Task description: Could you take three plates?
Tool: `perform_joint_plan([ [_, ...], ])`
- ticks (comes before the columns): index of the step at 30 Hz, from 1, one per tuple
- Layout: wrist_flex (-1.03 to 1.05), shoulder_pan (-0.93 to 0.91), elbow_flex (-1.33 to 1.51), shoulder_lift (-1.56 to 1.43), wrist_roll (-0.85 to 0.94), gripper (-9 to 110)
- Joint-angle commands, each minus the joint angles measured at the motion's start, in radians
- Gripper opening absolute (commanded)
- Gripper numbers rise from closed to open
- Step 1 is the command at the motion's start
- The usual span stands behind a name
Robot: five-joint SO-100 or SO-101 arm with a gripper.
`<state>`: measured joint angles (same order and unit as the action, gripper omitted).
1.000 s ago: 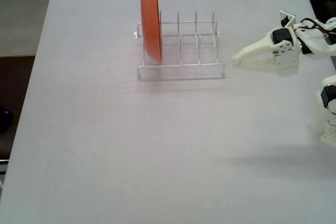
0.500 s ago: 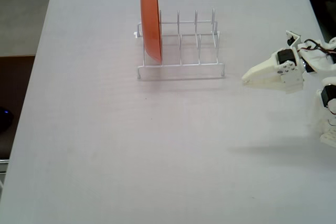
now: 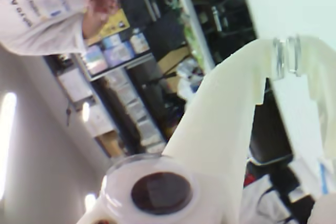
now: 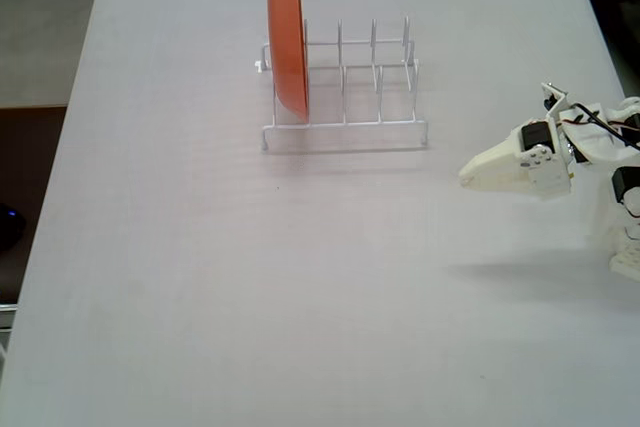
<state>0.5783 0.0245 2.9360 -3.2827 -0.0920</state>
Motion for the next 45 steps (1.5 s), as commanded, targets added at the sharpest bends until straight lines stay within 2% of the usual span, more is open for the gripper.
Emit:
perform_joint_plan([
  [1, -0.029, 0.0, 0.017, -0.023, -0.012, 0],
  [21, -0.167, -0.014, 0.198, -0.023, 0.035, 0],
  [45, 0.061, -0.011, 0.201, -0.025, 0.008, 0],
])
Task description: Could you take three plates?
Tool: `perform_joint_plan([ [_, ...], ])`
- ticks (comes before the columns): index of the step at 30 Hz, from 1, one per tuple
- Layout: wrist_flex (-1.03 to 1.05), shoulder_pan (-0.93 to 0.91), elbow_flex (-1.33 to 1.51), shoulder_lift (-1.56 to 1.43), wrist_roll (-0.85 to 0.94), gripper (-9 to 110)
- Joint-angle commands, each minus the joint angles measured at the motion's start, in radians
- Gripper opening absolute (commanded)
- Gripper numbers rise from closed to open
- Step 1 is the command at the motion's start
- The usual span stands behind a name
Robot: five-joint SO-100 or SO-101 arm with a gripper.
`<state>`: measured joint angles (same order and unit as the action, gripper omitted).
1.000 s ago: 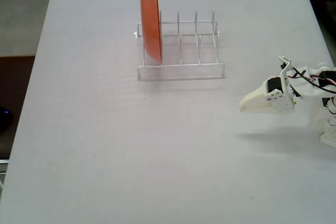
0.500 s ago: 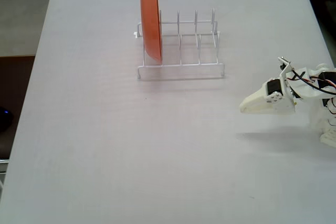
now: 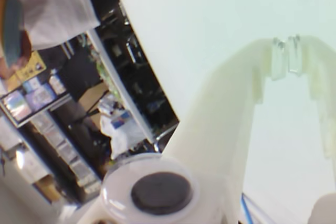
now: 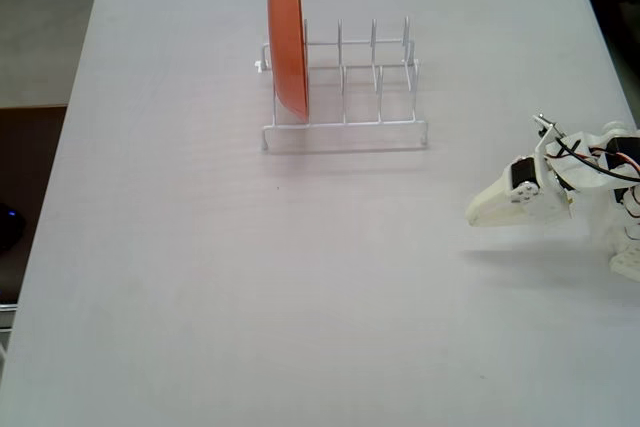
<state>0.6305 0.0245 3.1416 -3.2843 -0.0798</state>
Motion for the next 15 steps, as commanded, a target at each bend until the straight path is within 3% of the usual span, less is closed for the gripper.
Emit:
perform_joint_plan([
  [1, 0.012, -0.011, -0.005, -0.023, -0.002, 0],
  [15, 0.021, -0.012, -0.005, -0.023, -0.003, 0],
])
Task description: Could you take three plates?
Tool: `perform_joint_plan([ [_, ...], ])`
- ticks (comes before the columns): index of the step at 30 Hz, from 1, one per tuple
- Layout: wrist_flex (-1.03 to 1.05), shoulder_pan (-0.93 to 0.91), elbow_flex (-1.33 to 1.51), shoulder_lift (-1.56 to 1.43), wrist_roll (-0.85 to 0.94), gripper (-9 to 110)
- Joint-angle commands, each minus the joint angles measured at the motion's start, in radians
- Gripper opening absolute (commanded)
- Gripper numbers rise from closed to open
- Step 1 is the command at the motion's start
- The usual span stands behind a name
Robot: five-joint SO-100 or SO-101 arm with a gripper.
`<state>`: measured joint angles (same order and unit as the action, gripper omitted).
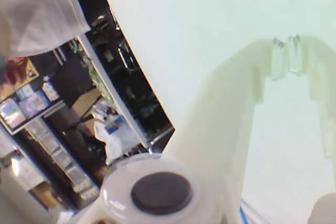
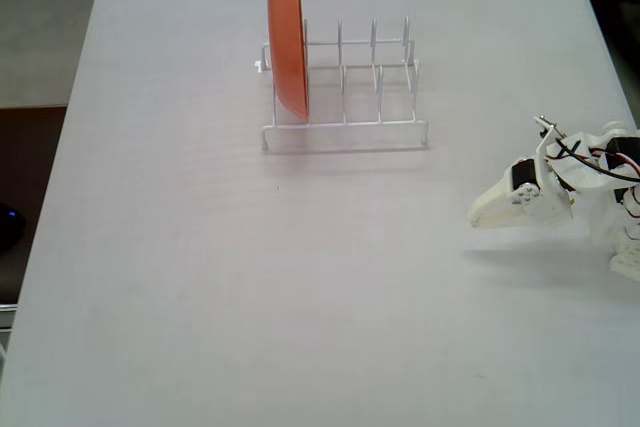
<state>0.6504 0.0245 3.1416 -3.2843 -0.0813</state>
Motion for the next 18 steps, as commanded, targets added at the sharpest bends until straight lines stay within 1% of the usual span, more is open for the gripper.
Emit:
perform_joint_plan([
  [1, 0.002, -0.012, -0.005, -0.023, -0.002, 0],
  [18, 0.008, -0.012, -0.005, -0.023, 0.005, 0],
])
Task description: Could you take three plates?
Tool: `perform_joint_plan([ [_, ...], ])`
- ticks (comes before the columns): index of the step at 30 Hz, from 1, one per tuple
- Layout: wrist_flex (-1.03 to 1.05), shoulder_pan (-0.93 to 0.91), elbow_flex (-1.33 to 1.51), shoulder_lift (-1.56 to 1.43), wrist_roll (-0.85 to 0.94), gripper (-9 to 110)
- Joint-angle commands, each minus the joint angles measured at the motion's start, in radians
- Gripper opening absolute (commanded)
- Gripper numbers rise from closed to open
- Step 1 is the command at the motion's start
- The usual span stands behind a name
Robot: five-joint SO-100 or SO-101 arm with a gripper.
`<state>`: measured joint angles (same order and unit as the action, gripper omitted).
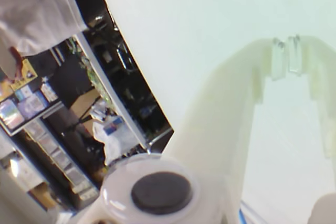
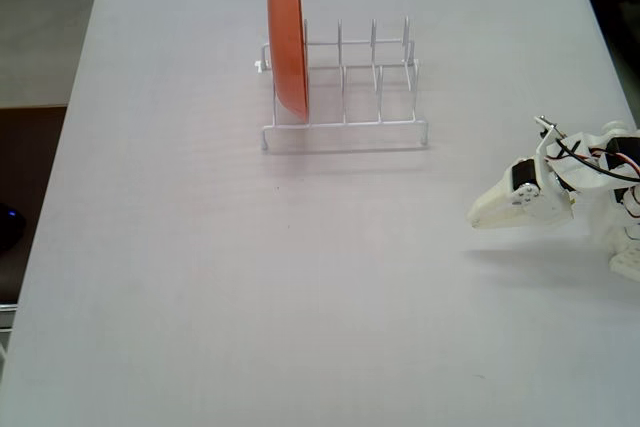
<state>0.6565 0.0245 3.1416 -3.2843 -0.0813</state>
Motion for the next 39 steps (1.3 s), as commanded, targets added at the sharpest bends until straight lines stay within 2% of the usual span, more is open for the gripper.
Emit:
perform_joint_plan([
  [1, 0.002, -0.012, -0.005, -0.023, 0.005, 0],
  [39, 0.002, -0.012, -0.005, -0.023, 0.003, 0],
])
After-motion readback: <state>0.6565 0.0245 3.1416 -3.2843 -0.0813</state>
